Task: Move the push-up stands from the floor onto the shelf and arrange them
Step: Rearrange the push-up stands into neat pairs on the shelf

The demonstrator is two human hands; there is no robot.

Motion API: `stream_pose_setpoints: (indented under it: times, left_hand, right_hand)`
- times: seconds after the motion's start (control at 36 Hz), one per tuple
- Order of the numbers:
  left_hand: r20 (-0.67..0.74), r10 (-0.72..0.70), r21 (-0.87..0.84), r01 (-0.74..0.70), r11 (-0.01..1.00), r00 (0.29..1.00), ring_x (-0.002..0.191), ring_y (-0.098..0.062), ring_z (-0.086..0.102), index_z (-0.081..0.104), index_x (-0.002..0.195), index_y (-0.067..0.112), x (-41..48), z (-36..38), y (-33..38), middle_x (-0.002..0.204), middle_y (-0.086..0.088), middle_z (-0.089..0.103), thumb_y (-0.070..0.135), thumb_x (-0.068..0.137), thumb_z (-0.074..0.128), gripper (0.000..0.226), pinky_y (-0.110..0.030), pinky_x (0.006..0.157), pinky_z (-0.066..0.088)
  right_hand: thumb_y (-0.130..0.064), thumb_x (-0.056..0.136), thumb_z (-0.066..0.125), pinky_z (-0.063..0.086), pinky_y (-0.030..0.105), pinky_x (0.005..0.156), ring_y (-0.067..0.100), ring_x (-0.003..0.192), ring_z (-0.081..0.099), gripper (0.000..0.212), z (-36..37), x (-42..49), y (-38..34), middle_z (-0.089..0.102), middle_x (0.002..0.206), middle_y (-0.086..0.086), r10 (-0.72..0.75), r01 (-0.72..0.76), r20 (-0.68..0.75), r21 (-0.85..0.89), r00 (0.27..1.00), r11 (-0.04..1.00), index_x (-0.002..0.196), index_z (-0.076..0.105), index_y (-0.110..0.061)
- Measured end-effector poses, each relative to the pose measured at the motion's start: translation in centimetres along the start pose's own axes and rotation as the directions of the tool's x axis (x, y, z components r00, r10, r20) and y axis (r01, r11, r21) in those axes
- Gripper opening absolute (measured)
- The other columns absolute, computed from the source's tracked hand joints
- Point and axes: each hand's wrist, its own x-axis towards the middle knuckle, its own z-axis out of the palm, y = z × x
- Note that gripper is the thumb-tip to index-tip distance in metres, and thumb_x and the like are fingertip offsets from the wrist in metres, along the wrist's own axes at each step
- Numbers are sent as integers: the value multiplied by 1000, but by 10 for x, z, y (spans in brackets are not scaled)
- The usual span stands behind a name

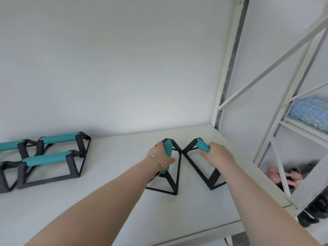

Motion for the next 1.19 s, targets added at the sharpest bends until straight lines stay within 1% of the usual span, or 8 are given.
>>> stream_pose_setpoints:
  times: [0.17, 0.28, 0.47, 0.56, 0.64, 0.78, 1.0, 1.19]
  left_hand:
    - [-8, 29, 46, -29, 999, 1000, 87, -24, 65, 36, 142, 28, -22, -54, -57, 107, -5, 62, 24, 83, 60, 63, -38, 78, 58]
    - [-13, 100, 155, -97, 983, 995, 73, -17, 56, 39, 139, 32, -44, -95, -104, 99, -1, 56, 21, 86, 58, 58, -27, 62, 47]
    - [-24, 121, 311, -108, 944, 992, 80, -16, 63, 53, 119, 38, -85, -165, -198, 99, 3, 64, 59, 83, 62, 43, -35, 76, 56]
    - [13, 129, 377, -125, 918, 992, 78, -8, 59, 55, 118, 37, -104, -197, -239, 103, 8, 63, 63, 84, 59, 44, -28, 75, 53]
    - [24, 104, 378, -105, 920, 994, 77, -7, 60, 56, 112, 37, -122, -227, -283, 93, 11, 63, 66, 82, 58, 42, -27, 74, 54]
    - [-8, 80, 432, -69, 899, 997, 76, -6, 56, 55, 99, 38, -147, -273, -356, 83, 14, 59, 67, 81, 58, 35, -27, 69, 46]
    - [45, 60, 444, -74, 893, 997, 83, -7, 57, 56, 105, 41, -167, -318, -436, 90, 14, 62, 63, 84, 59, 30, -28, 77, 49]
    - [75, 90, 379, -112, 919, 993, 93, -11, 56, 57, 121, 33, -163, -325, -468, 102, 11, 62, 51, 90, 60, 36, -27, 87, 46]
  right_hand:
    - [-37, 88, 60, 44, 32, 64, 24, 82, 60, 28, 0, -17, -44, 59, 92, 3, -126, 125, 91, 19, 988, 992, 105, 56, -14]
    - [-38, 87, 62, 49, 35, 74, 23, 84, 61, 30, 3, -36, -84, 61, 96, 2, -224, 216, 97, 79, 970, 973, 108, 56, -17]
    - [-57, 82, 66, 52, 35, 75, 16, 76, 62, 37, 19, -88, -164, 63, 94, -4, -381, 354, 127, 193, 916, 915, 103, 57, -27]
    - [-60, 80, 66, 46, 32, 65, 13, 65, 57, 35, 28, -115, -203, 63, 86, -6, -432, 396, 171, 210, 885, 894, 95, 58, -29]
    - [-61, 79, 66, 43, 30, 62, 11, 63, 55, 30, 42, -141, -245, 63, 81, -8, -494, 449, 214, 228, 843, 864, 90, 58, -34]
    - [-60, 79, 67, 48, 33, 69, 17, 78, 61, 31, 75, -182, -315, 67, 92, -5, -587, 547, 295, 211, 754, 810, 98, 62, -36]
    - [-51, 84, 69, 49, 31, 79, 14, 89, 60, 30, 126, -235, -394, 65, 98, -8, -650, 608, 356, 236, 671, 758, 109, 66, -35]
    - [-58, 86, 61, 45, 40, 96, 20, 103, 57, 46, 148, -253, -426, 61, 111, -6, -655, 682, 341, 50, 675, 729, 125, 60, -33]
